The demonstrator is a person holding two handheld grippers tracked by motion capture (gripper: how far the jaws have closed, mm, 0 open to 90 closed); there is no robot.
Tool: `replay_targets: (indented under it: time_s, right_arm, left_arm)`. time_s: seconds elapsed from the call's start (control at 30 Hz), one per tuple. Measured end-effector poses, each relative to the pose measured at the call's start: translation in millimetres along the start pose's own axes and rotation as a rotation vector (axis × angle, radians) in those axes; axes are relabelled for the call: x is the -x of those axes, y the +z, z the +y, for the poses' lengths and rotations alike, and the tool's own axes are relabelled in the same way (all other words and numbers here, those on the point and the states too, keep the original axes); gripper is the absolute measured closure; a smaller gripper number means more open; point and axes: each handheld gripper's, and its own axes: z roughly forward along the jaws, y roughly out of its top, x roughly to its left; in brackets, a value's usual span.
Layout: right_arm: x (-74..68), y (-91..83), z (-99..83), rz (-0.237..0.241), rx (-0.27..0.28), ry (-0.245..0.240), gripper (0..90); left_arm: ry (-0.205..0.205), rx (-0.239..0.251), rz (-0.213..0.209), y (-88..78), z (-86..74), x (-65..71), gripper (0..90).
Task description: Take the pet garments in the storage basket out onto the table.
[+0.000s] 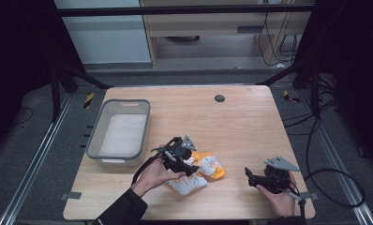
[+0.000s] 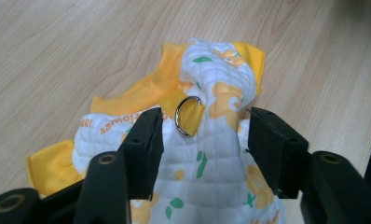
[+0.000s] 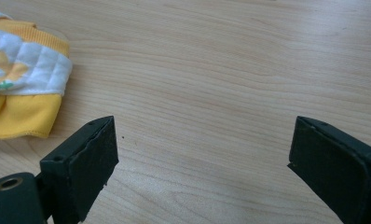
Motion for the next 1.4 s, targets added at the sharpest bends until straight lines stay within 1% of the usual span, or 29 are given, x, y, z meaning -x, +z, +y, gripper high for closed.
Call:
replay_targets:
  time_s: [0.1, 0.2, 0.23, 0.27, 0.3, 0.37, 0.43, 0.47, 0.5, 0.63, 0.77, 0.8, 0.83, 0.97, 1.0, 1.03, 1.13, 1.23, 1.27, 1.3, 1.37, 1.4]
  right_arm:
    - [-0.1, 0.1, 0.0, 0.000, -0.001, 0.001, 7.8]
    - [-0.1, 0.1, -0.1, 0.000, 0.000, 0.001, 7.6]
    - [-0.1, 0.1, -0.1, 0.000, 0.000, 0.001, 7.6]
    - [0.0, 0.3, -0.2, -0.001, -0.001, 0.001, 7.4]
    - [0.0, 0.3, -0.2, -0.001, -0.001, 0.001, 7.4]
    - [-0.1, 0.4, -0.2, -0.001, -0.001, 0.001, 7.3]
    - [0.5, 0.9, -0.6, -0.004, 0.001, -0.007, 7.2]
    - [0.5, 1.2, -0.7, -0.006, 0.002, -0.009, 7.2]
    - [0.5, 1.2, -0.7, -0.006, 0.002, -0.009, 7.2]
    - [0.3, 1.1, -0.9, -0.008, 0.001, -0.008, 7.1]
    - [0.6, 1.1, -1.1, -0.008, 0.001, -0.007, 7.1]
    - [0.4, 1.2, -1.1, -0.008, 0.002, -0.008, 7.0]
    - [0.4, 1.2, -1.1, -0.008, 0.002, -0.008, 7.0]
    - [0.2, 1.2, -1.2, -0.008, 0.002, -0.009, 7.0]
    - [0.2, 1.3, -1.3, -0.007, 0.002, -0.009, 6.9]
    - [0.2, 1.3, -1.3, -0.007, 0.002, -0.009, 6.9]
    - [0.0, 1.4, -1.3, -0.004, 0.001, -0.008, 6.8]
    - [-0.2, 1.4, -1.3, -0.004, 0.002, -0.008, 6.8]
    - [-0.2, 1.3, -1.3, -0.005, 0.002, -0.009, 6.8]
    - [-0.2, 1.3, -1.3, -0.005, 0.002, -0.009, 6.8]
    - [-0.5, 1.0, -1.2, -0.002, 0.001, -0.004, 6.8]
    - [-0.2, 1.1, -1.3, -0.004, 0.003, -0.010, 6.8]
  left_arm:
    - [-0.003, 0.029, 0.015, -6.8, -1.9, 0.3, 38.9]
    - [-0.014, 0.057, 0.016, -14.9, -4.9, -0.5, 35.4]
    - [-0.018, 0.068, 0.019, -17.8, -6.1, -0.7, 35.4]
    - [-0.023, 0.091, 0.023, -23.5, -8.7, -1.5, 33.5]
    - [-0.023, 0.091, 0.023, -23.5, -8.7, -1.5, 32.7]
    - [-0.035, 0.111, 0.027, -29.4, -11.8, -2.2, 32.0]
    - [-0.045, 0.136, 0.040, -34.1, -15.6, -3.2, 30.8]
    - [-0.047, 0.156, 0.057, -38.2, -19.7, -4.3, 29.0]
    - [-0.047, 0.156, 0.057, -38.2, -19.7, -4.3, 28.0]
    - [-0.055, 0.210, 0.097, -45.4, -29.4, -6.4, 25.9]
    - [-0.083, 0.253, 0.130, -53.5, -40.7, -10.1, 24.4]
    - [-0.099, 0.277, 0.148, -57.2, -47.1, -12.6, 23.3]
    - [-0.099, 0.277, 0.148, -57.2, -47.1, -12.6, 22.8]
    - [-0.127, 0.319, 0.184, -64.8, -61.2, -16.9, 22.5]
    - [-0.142, 0.343, 0.200, -68.7, -69.0, -18.7, 22.3]
    - [-0.142, 0.343, 0.200, -68.7, -69.0, -18.7, 22.1]
    - [-0.158, 0.367, 0.226, -73.6, -81.5, -21.5, 22.0]
    - [-0.181, 0.377, 0.246, -78.4, -93.5, -25.6, 22.0]
    - [-0.200, 0.394, 0.261, -81.6, -101.0, -27.8, 21.9]
    - [-0.200, 0.394, 0.261, -81.6, -101.0, -27.8, 21.9]
    - [-0.213, 0.404, 0.277, -84.1, -108.5, -30.1, 21.9]
    - [-0.220, 0.407, 0.284, -85.0, -112.3, -31.2, 21.9]
